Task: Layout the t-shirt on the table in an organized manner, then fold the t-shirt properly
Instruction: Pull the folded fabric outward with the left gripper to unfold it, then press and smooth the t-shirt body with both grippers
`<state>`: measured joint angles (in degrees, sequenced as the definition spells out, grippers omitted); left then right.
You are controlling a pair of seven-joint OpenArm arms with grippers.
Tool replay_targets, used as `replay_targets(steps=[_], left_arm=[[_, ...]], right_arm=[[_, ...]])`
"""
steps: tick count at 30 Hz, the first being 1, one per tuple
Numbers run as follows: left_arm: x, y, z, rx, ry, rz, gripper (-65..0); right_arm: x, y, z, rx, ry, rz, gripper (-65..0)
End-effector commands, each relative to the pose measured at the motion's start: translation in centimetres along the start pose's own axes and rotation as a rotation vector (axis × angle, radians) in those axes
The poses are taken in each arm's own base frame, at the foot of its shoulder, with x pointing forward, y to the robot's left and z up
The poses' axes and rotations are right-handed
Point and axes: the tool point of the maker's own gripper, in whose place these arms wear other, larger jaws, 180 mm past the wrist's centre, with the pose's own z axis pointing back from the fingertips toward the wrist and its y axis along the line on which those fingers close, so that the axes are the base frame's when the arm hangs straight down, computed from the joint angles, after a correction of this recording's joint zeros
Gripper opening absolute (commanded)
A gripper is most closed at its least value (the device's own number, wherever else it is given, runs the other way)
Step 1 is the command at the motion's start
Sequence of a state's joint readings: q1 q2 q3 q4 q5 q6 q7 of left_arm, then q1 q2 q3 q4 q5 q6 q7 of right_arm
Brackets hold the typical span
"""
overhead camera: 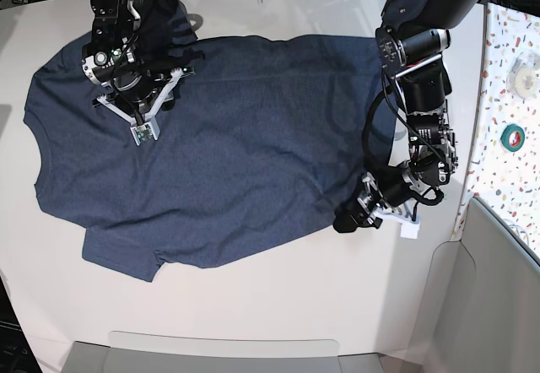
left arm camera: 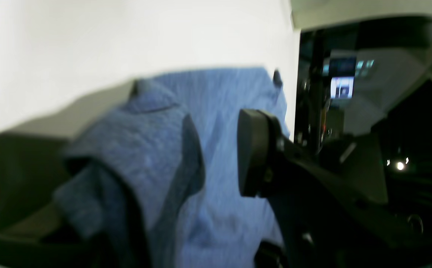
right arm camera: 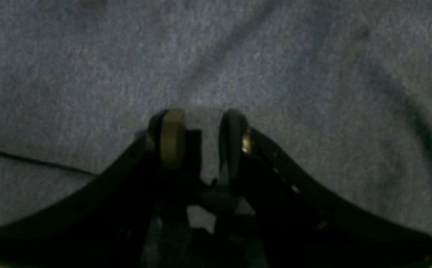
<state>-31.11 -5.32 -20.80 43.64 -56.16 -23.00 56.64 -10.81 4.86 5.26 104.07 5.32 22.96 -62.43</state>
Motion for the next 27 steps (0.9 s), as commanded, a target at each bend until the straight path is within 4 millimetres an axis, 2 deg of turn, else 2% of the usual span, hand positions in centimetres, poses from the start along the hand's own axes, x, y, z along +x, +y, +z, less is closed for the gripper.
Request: replay_targets(steps=[1, 8, 17, 21, 23, 27], left_arm=[[2.8, -2.1, 0.2, -0.049, -0.071, -0.03, -42.3], [7.9, -0.3, 3.8, -0.072, -0.333, 0.101, -42.3], [11.6, 2.2, 8.3, -0.095, -0.578, 0.238, -42.3], [11.2, 1.9, 8.2, -0.09, -0.537, 0.213, -42.3], [11.4, 1.1, 8.6, -0.068, -0.467, 0.131, -42.3], [10.6, -0.5, 6.7, 0.002, -0.308, -0.056, -42.3]], right_arm=[[-2.8, -0.4, 0.0, -0.02, 0.116, 0.017, -46.4], [-3.1, -0.4, 0.1, -0.02, 0.122, 0.018, -46.4], [-3.3, -0.4, 0.1, -0.02, 0.126, 0.014, -46.4], [-3.0, -0.4, 0.1, -0.021, 0.12, 0.015, -46.4], [-3.0, -0.5, 0.1, -0.023, 0.119, 0.014, -46.4], [-2.9, -0.3, 0.0, -0.018, 0.116, 0.013, -46.4]])
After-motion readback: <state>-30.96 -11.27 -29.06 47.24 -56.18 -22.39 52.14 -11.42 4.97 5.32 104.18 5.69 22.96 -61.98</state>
